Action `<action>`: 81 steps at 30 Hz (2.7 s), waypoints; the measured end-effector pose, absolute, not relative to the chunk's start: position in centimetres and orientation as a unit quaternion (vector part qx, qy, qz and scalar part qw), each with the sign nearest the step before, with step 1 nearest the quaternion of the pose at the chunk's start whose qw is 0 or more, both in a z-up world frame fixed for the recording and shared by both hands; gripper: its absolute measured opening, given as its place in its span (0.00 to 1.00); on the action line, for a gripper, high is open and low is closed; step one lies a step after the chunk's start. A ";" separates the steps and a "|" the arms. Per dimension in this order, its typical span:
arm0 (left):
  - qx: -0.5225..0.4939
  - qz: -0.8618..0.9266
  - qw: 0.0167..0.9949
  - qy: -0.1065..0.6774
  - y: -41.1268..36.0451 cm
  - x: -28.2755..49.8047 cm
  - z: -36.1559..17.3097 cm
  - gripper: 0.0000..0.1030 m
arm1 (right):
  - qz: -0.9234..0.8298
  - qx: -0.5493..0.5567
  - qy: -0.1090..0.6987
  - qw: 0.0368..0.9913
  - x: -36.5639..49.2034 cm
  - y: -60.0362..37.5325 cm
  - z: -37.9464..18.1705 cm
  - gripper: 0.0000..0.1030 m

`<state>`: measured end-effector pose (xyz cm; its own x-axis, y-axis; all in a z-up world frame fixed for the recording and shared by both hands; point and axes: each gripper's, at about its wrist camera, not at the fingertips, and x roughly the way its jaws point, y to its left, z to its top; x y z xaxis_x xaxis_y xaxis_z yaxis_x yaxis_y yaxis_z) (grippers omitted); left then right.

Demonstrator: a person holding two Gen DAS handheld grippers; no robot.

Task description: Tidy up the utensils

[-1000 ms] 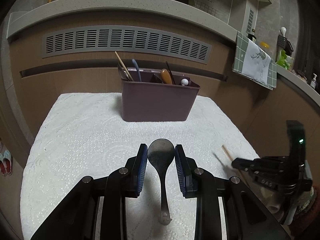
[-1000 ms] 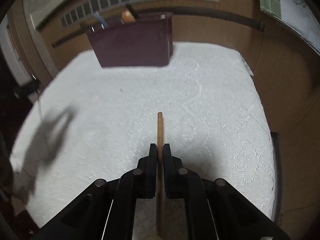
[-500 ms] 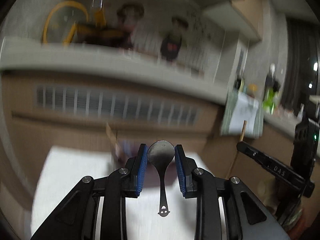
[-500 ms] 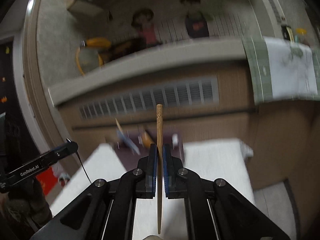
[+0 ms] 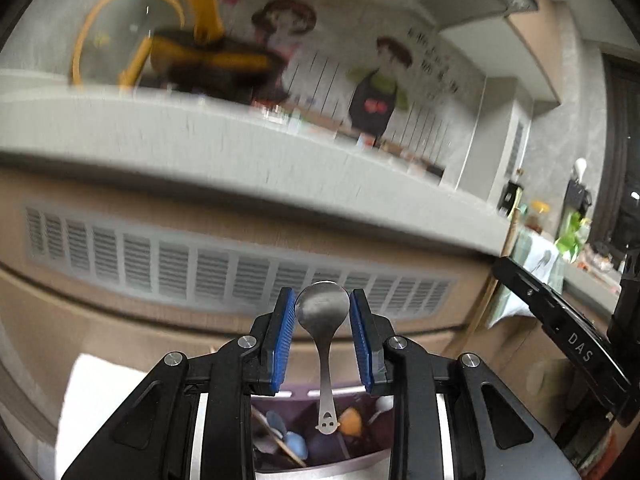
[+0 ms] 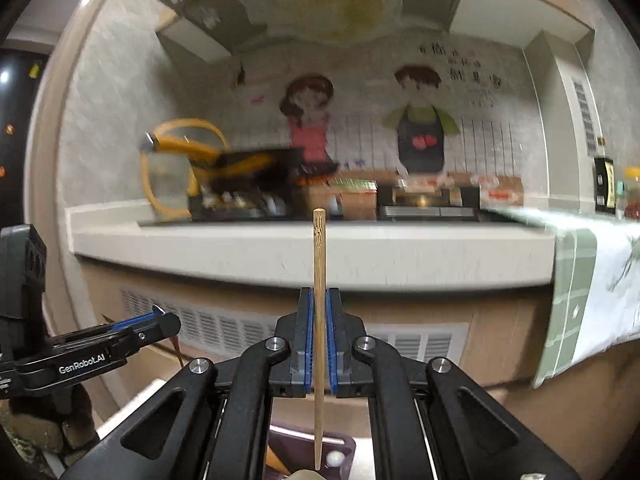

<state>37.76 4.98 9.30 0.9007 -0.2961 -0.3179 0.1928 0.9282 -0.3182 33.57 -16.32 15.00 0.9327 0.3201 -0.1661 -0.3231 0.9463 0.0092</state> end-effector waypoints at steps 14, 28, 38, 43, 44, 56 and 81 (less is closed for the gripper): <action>-0.130 -0.143 0.954 0.230 3.9 35.7 5.4 0.42 | 0.190 -0.023 0.266 0.945 36.1 -15.1 4.4 0.07; -0.053 -0.006 0.966 0.254 3.9 13.8 1.3 0.42 | 0.222 -0.022 0.224 0.949 16.6 -17.4 4.0 0.22; -0.037 0.029 0.962 0.270 2.1 6.4 0.4 0.42 | 0.217 -0.031 0.242 0.945 8.2 -16.5 1.6 0.22; -0.031 0.023 0.963 0.266 1.5 5.8 0.9 0.42 | 0.206 -0.039 0.239 0.948 7.5 -16.6 1.7 0.22; -0.031 0.022 0.963 0.266 1.5 5.9 1.0 0.42 | 0.206 -0.037 0.239 0.948 7.4 -16.7 1.7 0.22; -0.031 0.015 0.960 0.276 1.1 6.0 0.9 0.42 | 0.202 -0.035 0.244 0.948 7.1 -16.9 1.5 0.22; -0.034 0.002 0.959 0.282 0.9 6.0 0.5 0.42 | 0.194 -0.026 0.245 0.949 7.3 -17.3 1.6 0.24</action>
